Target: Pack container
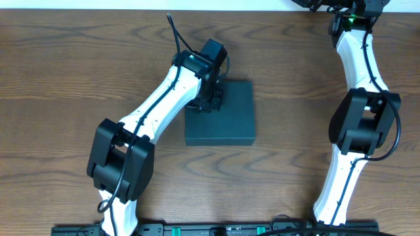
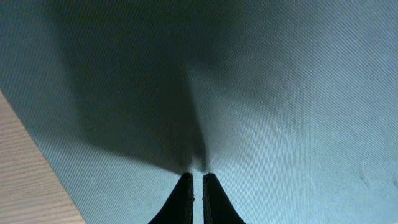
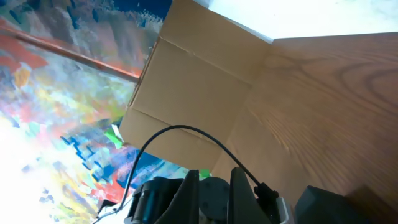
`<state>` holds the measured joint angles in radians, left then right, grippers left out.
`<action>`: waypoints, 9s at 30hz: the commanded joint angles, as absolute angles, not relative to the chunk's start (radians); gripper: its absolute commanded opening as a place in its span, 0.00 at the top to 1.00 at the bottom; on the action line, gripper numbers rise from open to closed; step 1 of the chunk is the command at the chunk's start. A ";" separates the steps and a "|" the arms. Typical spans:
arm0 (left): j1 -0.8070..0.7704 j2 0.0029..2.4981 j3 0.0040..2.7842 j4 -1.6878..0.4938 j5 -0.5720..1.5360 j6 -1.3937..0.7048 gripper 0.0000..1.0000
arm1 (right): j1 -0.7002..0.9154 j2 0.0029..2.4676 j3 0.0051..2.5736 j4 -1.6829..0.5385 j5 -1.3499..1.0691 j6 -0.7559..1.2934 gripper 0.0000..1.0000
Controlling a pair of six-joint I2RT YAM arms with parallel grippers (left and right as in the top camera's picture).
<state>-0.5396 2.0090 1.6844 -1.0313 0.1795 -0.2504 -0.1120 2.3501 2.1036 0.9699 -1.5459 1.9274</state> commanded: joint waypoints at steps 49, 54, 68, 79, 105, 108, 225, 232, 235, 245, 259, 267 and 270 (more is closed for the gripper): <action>-0.187 1.604 1.713 -0.910 0.055 -0.245 0.12 | -0.056 2.356 2.127 0.976 -1.546 1.974 0.01; -0.110 1.595 1.713 -0.923 0.056 -0.245 0.04 | -0.038 2.356 2.127 0.976 -1.547 1.974 0.01; -0.101 1.596 1.713 -0.933 0.055 -0.245 0.01 | -0.032 2.356 2.127 0.976 -1.550 1.974 0.01; -0.101 1.596 1.713 -0.933 0.055 -0.245 0.02 | -0.033 2.356 2.127 0.976 -1.550 1.974 0.01; -0.101 1.596 1.713 -0.933 0.055 -0.245 0.01 | -0.019 1.943 2.127 0.946 -1.550 1.974 0.01; -0.101 1.596 1.713 -0.933 0.055 -0.245 0.01 | -0.010 1.854 2.127 0.958 -1.550 1.966 0.01; -0.101 1.596 1.713 -0.933 0.055 -0.245 0.02 | -0.008 0.006 0.006 -0.077 -0.008 -0.045 0.01; -0.101 1.596 1.713 -0.933 0.055 -0.245 0.01 | -0.008 0.006 0.006 -0.075 0.004 -0.053 0.01; -0.101 1.596 1.713 -0.933 0.055 -0.245 0.01 | -0.008 0.006 0.006 -0.075 0.001 -0.053 0.01; -0.101 1.596 1.713 -0.933 0.055 -0.245 0.01 | -0.008 0.006 0.006 -0.075 0.000 -0.053 0.01; -0.101 1.596 1.713 -0.933 0.055 -0.245 0.01 | -0.008 0.006 0.006 -0.075 0.000 -0.053 0.01; -0.101 1.596 1.713 -0.933 0.055 -0.245 0.01 | -0.008 0.006 0.006 -0.075 0.000 -0.053 0.01; -0.101 1.596 1.713 -0.933 0.055 -0.245 0.01 | -0.008 0.006 0.006 -0.075 0.000 -0.053 0.01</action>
